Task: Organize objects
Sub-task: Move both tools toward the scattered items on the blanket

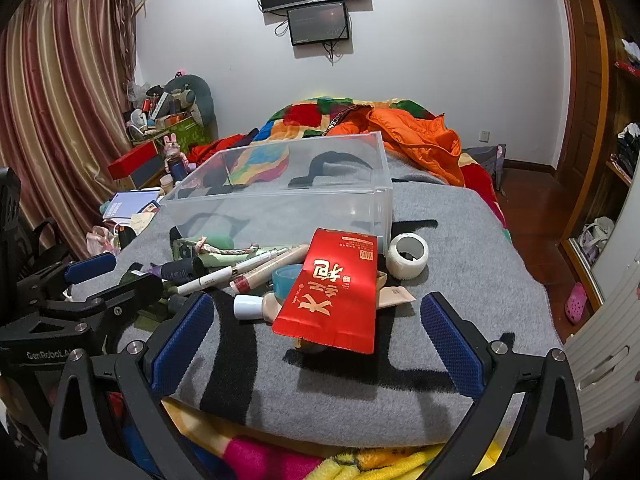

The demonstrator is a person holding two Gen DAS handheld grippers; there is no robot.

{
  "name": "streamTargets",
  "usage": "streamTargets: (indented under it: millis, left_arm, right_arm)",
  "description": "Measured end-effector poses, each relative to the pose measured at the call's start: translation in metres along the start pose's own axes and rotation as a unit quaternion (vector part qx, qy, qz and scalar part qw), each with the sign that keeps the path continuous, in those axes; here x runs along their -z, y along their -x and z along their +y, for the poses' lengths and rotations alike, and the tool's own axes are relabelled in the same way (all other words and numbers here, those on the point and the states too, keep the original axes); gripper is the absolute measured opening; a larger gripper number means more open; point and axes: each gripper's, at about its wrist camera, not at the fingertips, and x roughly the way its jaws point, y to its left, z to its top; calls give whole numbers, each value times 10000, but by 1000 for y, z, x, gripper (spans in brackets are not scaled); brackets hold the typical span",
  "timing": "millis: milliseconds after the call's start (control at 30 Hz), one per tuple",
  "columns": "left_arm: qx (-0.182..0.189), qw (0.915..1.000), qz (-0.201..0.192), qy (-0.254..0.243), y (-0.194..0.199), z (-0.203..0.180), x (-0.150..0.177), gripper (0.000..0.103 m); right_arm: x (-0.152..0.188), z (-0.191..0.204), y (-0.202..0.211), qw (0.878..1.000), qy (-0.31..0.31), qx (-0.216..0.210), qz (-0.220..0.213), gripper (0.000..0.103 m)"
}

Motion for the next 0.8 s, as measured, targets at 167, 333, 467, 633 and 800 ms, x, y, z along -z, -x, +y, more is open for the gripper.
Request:
streamTargets:
  millis: [167,333,467,633,800]
  left_arm:
    - [8,10000,9,40,0,2,0,103]
    - [-7,10000,-8,26,0,2,0,103]
    - [-13,10000,-2,27,0,2,1,103]
    - [19,10000,10,26,0,2,1,103]
    - [29,10000,14,-15,-1,0,2,103]
  right_arm:
    - [1,1,-1,10000,4,-6,20,103]
    - [1,1,-1,10000,7,-14,25,103]
    - [1,2,-1,10000,7,-13,29,103]
    - [1,2,-2,10000,10,-12,32,103]
    - [3,3,-3,9999,-29,-56,84,103]
